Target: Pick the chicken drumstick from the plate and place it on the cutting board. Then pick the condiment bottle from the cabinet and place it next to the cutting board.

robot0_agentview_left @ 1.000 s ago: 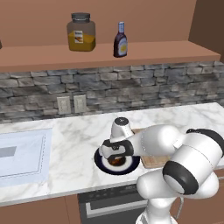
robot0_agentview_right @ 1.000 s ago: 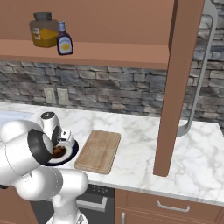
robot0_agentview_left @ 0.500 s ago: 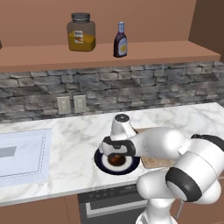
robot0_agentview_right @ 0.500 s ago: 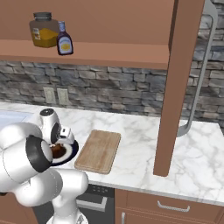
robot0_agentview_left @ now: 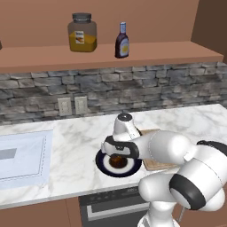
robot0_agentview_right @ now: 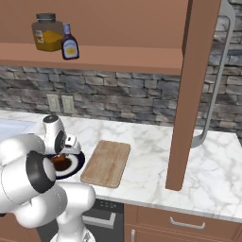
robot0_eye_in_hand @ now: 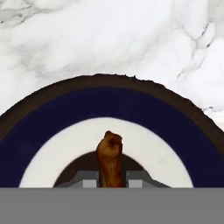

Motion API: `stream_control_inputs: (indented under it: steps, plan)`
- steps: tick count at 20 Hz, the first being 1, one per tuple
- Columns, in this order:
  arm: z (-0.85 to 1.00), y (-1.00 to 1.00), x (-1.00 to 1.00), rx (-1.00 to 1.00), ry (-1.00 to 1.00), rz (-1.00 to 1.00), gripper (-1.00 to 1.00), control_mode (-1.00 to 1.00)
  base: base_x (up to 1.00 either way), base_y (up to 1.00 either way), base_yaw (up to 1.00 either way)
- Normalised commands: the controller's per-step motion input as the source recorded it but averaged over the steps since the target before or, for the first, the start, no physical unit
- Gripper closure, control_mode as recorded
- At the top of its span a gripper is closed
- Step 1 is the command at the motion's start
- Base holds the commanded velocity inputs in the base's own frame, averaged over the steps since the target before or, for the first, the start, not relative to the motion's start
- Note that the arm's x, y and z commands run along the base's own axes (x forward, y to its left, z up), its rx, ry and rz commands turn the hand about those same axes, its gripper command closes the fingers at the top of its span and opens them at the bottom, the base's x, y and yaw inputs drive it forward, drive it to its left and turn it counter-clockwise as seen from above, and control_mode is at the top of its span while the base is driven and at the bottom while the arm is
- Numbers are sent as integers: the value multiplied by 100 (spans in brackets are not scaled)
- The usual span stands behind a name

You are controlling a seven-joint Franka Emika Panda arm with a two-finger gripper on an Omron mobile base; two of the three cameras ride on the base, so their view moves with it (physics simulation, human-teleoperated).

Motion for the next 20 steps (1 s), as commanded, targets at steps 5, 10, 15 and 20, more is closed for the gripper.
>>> stream_control_inputs:
  steps: [5, 10, 15, 20]
  plan:
    - [12, -15, 0, -1, 2, -3, 100, -100, 0, 0, 0]
    - [12, -16, 0, -2, 2, -3, 100, -100, 0, 0, 0]
    - [12, -19, 0, -4, 3, -4, 100, -100, 0, 0, 0]
    - [14, -22, 0, -4, 3, -5, 100, -100, 0, 0, 0]
